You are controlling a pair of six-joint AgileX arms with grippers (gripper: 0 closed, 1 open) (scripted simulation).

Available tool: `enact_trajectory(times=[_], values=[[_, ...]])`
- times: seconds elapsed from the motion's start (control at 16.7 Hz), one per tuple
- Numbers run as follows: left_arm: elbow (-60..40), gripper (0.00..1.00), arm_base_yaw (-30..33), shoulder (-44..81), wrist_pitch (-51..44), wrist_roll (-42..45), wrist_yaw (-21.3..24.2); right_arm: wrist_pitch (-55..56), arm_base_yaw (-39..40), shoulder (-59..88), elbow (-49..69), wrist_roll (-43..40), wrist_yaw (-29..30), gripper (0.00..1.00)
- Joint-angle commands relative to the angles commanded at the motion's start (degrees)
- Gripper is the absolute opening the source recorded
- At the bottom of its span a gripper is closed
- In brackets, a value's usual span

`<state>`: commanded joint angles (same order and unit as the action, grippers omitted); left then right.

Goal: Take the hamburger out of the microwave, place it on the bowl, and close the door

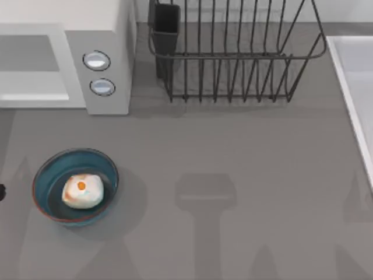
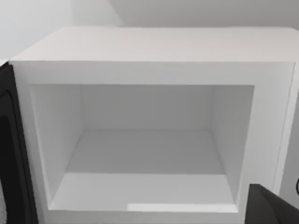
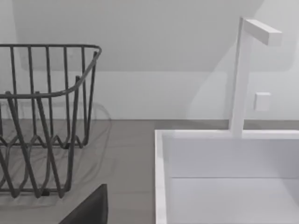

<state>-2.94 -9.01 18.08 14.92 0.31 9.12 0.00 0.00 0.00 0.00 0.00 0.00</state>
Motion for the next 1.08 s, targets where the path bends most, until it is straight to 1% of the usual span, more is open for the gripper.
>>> enact_trajectory(times=[0.24,0.48,0.6,0.78,0.9,0.96,1.08], values=[[-3.59,0.0,0.76,3.33,-0.25,0.05,-0.74,0.0,0.0,0.0,0.0,0.0,0.0,1.0],[-3.59,0.0,0.43,3.1,-0.41,0.05,-0.56,0.0,0.0,0.0,0.0,0.0,0.0,1.0],[-4.1,0.0,-1.79,2.07,-1.94,0.04,1.66,0.0,0.0,0.0,0.0,0.0,0.0,1.0],[-5.05,0.0,-8.86,-0.83,-5.83,0.01,8.7,0.0,0.0,0.0,0.0,0.0,0.0,1.0],[-5.53,0.0,-12.57,-3.25,-8.8,-0.01,12.41,0.0,0.0,0.0,0.0,0.0,0.0,1.0],[-5.66,0.0,-13.6,-4.12,-9.8,-0.02,13.44,0.0,0.0,0.0,0.0,0.0,0.0,1.0],[-5.71,0.0,-14.02,-4.53,-10.21,-0.03,13.86,0.0,0.0,0.0,0.0,0.0,0.0,1.0]])
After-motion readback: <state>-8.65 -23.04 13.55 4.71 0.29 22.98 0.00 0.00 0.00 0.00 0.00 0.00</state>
